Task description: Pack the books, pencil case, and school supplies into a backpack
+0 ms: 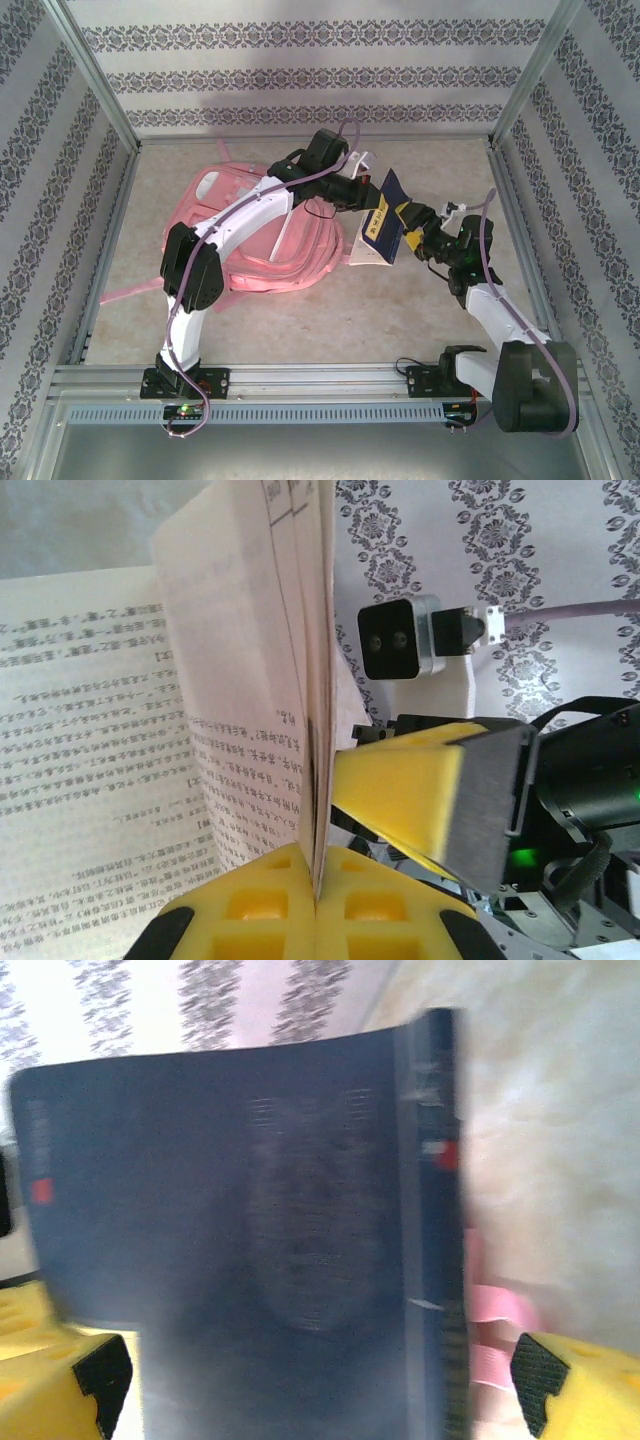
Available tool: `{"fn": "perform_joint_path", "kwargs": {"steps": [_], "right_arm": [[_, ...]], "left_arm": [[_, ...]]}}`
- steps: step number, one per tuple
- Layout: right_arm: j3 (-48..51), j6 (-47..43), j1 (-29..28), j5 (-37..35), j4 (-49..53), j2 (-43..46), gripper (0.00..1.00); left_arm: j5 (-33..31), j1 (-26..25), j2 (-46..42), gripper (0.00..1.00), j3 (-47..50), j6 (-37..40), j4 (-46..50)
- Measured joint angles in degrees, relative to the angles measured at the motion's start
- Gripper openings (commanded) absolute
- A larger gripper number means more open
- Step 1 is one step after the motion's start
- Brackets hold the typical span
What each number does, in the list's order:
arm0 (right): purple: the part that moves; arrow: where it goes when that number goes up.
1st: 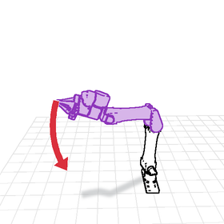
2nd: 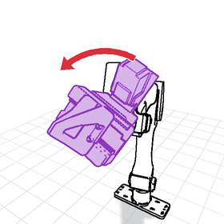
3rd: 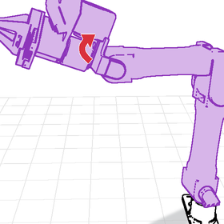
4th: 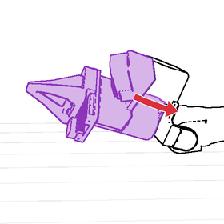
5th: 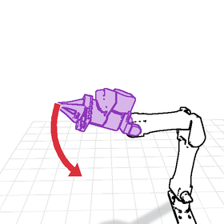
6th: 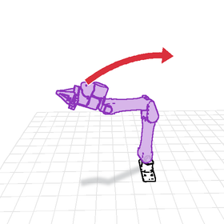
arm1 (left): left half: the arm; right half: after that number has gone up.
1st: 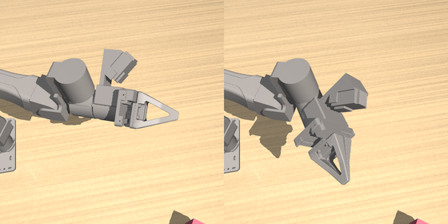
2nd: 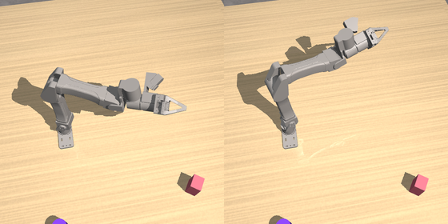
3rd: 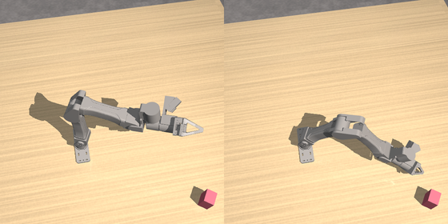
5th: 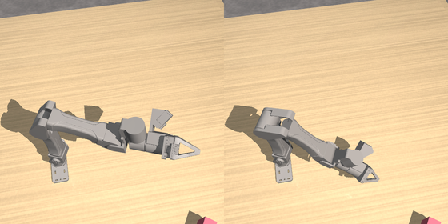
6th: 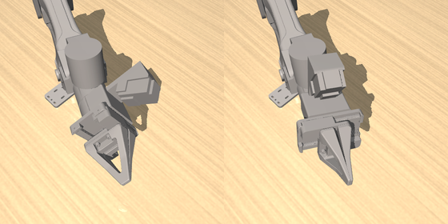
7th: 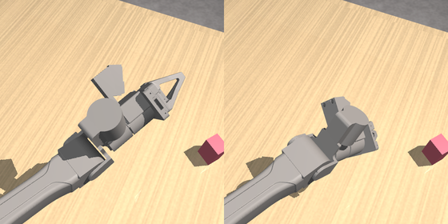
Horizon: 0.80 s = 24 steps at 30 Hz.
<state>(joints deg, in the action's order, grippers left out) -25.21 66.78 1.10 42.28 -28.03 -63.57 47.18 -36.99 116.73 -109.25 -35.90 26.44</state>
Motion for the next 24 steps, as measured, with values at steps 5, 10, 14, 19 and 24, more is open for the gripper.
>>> {"fn": "perform_joint_path", "kwargs": {"steps": [5, 10, 14, 19, 24], "right_arm": [[0.24, 3.48, -2.38, 1.33, -5.86, -0.98, 0.96], [0.22, 4.7, -3.41, 2.51, -9.64, -1.05, 0.95], [0.28, 4.96, -3.52, 2.62, -11.37, -1.6, 0.96], [1.77, 6.84, -4.7, 2.62, -14.71, -3.08, 0.97], [1.9, 10.97, -8.33, 2.23, -21.09, -5.62, 0.94]], "left_arm": [[1.79, 0.28, -1.4, 0.0, 0.92, -1.01, -1.75], [1.9, 0.37, -4.15, 0.0, 1.05, -1.07, -1.84], [1.66, 0.42, -5.4, 0.0, 1.6, -1.05, -2.03], [1.73, 0.66, -5.9, 0.0, 3.08, -1.07, -2.47], [2.01, 1.49, -6.25, 0.0, 5.22, -1.49, -2.89]]}}
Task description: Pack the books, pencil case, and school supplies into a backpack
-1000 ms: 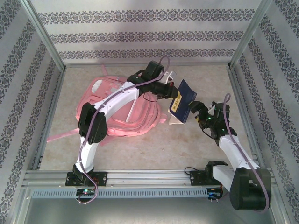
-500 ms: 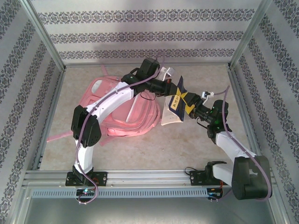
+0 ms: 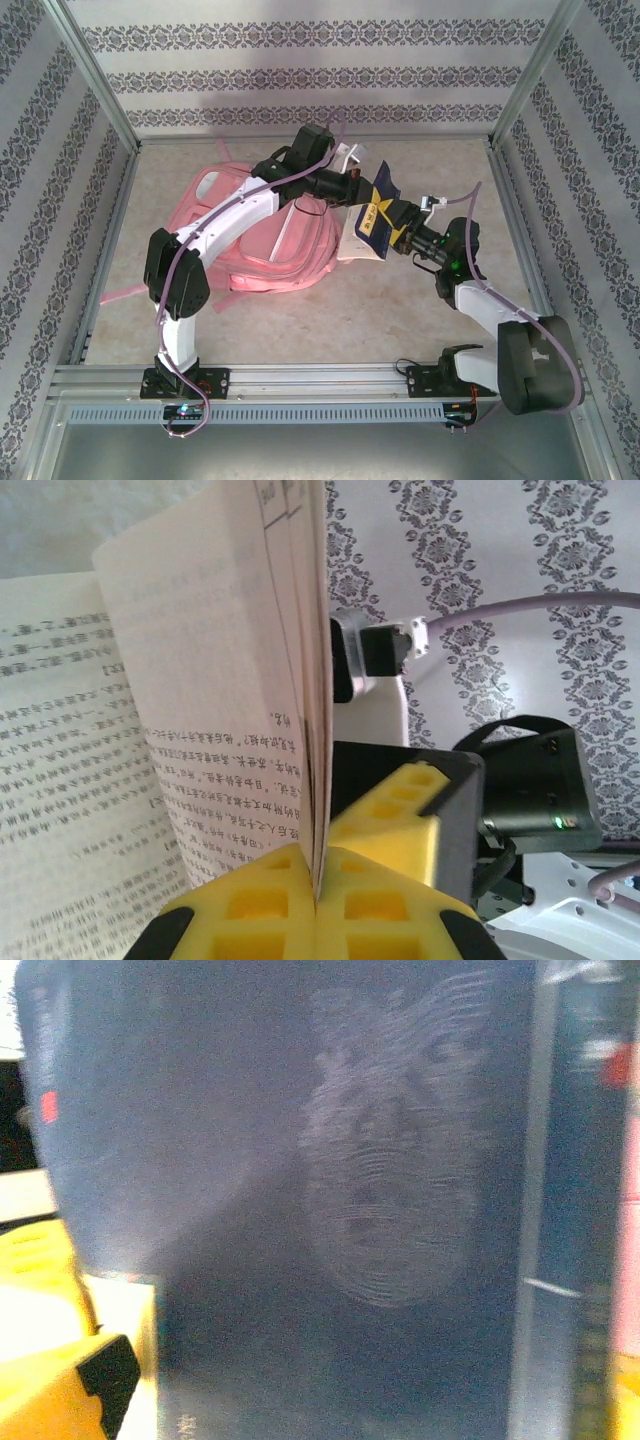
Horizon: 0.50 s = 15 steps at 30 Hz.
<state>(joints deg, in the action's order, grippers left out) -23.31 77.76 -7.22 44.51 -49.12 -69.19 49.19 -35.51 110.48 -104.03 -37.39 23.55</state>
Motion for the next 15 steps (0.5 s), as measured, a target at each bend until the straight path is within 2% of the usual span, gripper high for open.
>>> {"fn": "perform_joint_path", "kwargs": {"steps": [5, 13, 15], "right_arm": [[0.0, 1.55, -2.21, -0.94, -1.77, 0.63, 0.86], [1.11, 1.49, -2.43, -3.17, -2.23, 3.19, 0.59], [1.97, 0.76, -2.43, -3.72, -1.09, 3.61, 0.5]], "left_arm": [[0.11, 0.37, -1.51, 0.0, 1.55, -0.13, -0.37], [-0.28, 0.33, -3.32, 0.0, 1.73, 1.16, -0.48], [-0.35, 0.33, -4.2, 0.0, 2.36, 1.36, -0.59]]}}
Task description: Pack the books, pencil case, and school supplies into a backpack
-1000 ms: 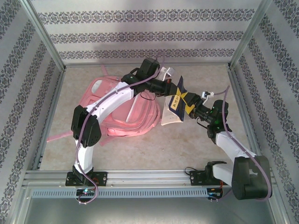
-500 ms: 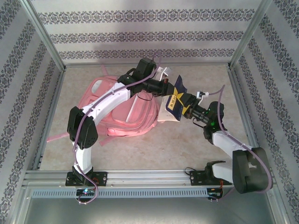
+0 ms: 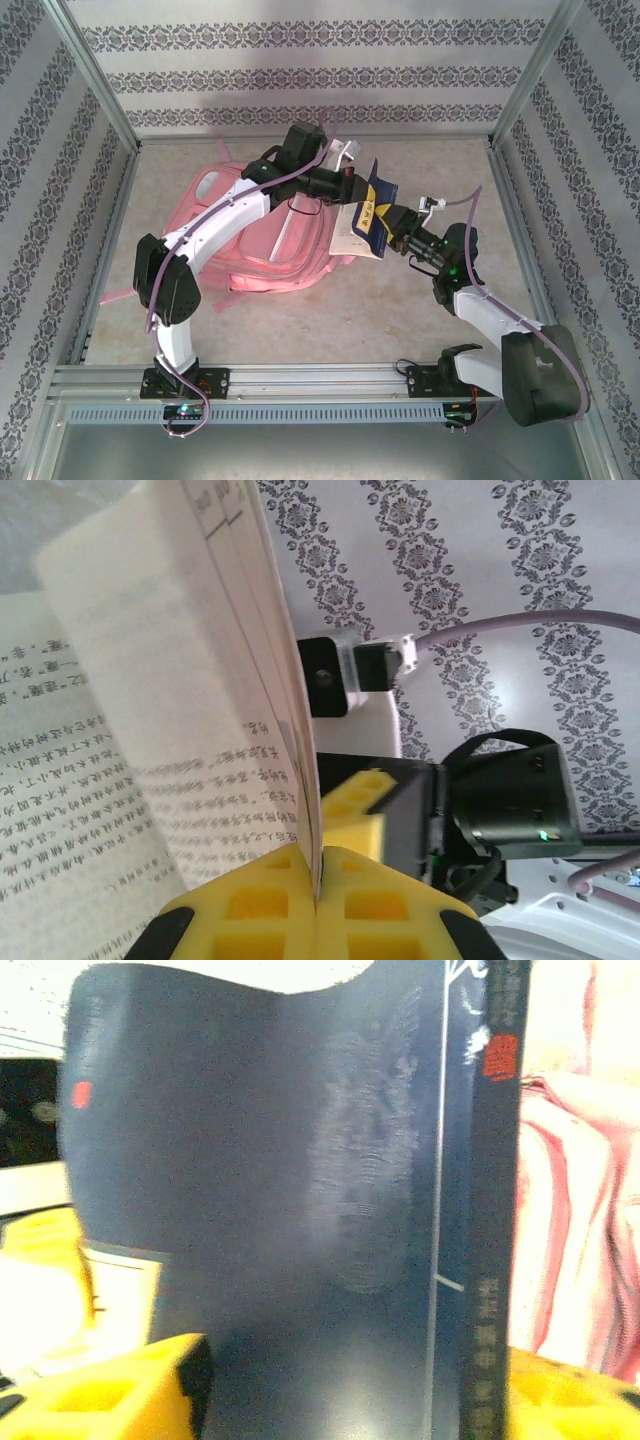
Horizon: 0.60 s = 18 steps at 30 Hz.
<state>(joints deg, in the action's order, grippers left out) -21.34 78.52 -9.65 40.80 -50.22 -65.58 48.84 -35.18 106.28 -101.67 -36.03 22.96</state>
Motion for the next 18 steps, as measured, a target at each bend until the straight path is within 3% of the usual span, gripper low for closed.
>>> {"fn": "perform_joint_path", "kwargs": {"steps": [5, 7, 11, 14, 18], "right_arm": [[1.51, -2.67, -0.37, -1.57, 2.86, 1.11, 0.15], [2.38, -3.56, -0.35, -2.23, 3.21, 1.27, 0.02], [3.13, -5.68, -0.33, -3.1, 8.04, 3.02, 0.0], [3.1, -8.55, -0.33, -3.93, 13.81, 8.07, 0.0], [1.57, -11.78, -0.33, -4.17, 20.55, 14.73, 0.0]], "left_arm": [[-1.11, 0.0, -1.77, 0.0, 3.8, 0.48, -0.33], [-1.99, 0.0, -1.81, 0.1, 5.22, 0.98, -0.28], [-5.29, 0.07, -1.88, 0.49, 7.37, 2.47, 1.22], [-9.07, 0.61, -2.67, 0.61, 8.76, 3.32, 3.85], [-12.85, 2.86, -5.6, 0.68, 11.96, 3.41, 5.09]]}}
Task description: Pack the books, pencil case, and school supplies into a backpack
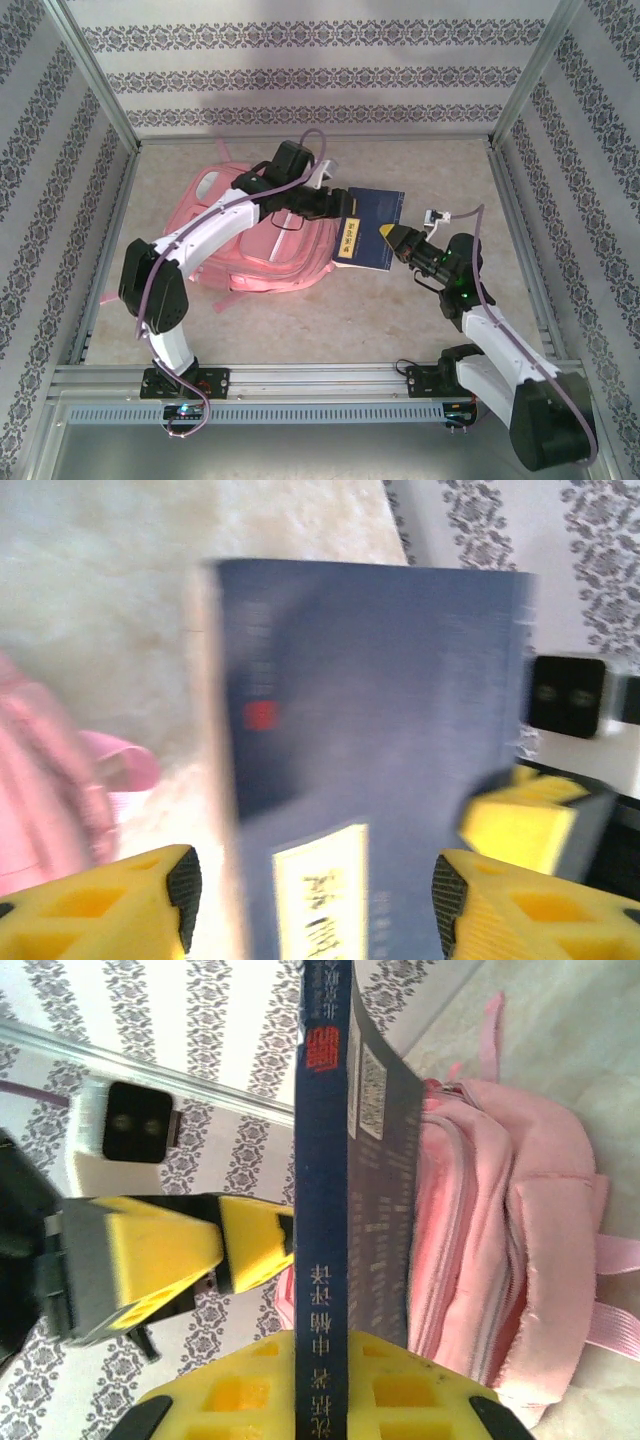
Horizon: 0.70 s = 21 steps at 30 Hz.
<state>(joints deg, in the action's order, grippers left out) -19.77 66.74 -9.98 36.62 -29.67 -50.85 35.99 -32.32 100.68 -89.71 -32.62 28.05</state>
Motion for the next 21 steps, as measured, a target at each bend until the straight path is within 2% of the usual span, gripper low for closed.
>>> {"fn": "perform_joint_path", "kwargs": {"steps": [3, 9, 14, 21], "right_arm": [[-1.62, -1.05, -0.04, 0.07, 2.38, 2.14, 0.0], [-3.58, -0.94, -0.79, 0.72, 3.98, 3.43, 0.0], [-5.03, -0.24, -0.81, 1.86, 4.17, 4.22, 0.0], [-6.82, 1.73, -0.81, 2.29, 3.91, 4.63, 0.0]], "left_arm": [[0.13, 1.55, -1.79, 0.71, 2.05, -0.79, -0.81], [7.54, 1.53, -2.27, 0.73, 8.55, -6.99, -10.08], [13.86, 1.53, -2.14, 0.74, 13.38, -15.87, -22.62], [18.93, 1.53, -1.18, 0.72, 16.04, -27.61, -39.08]]}}
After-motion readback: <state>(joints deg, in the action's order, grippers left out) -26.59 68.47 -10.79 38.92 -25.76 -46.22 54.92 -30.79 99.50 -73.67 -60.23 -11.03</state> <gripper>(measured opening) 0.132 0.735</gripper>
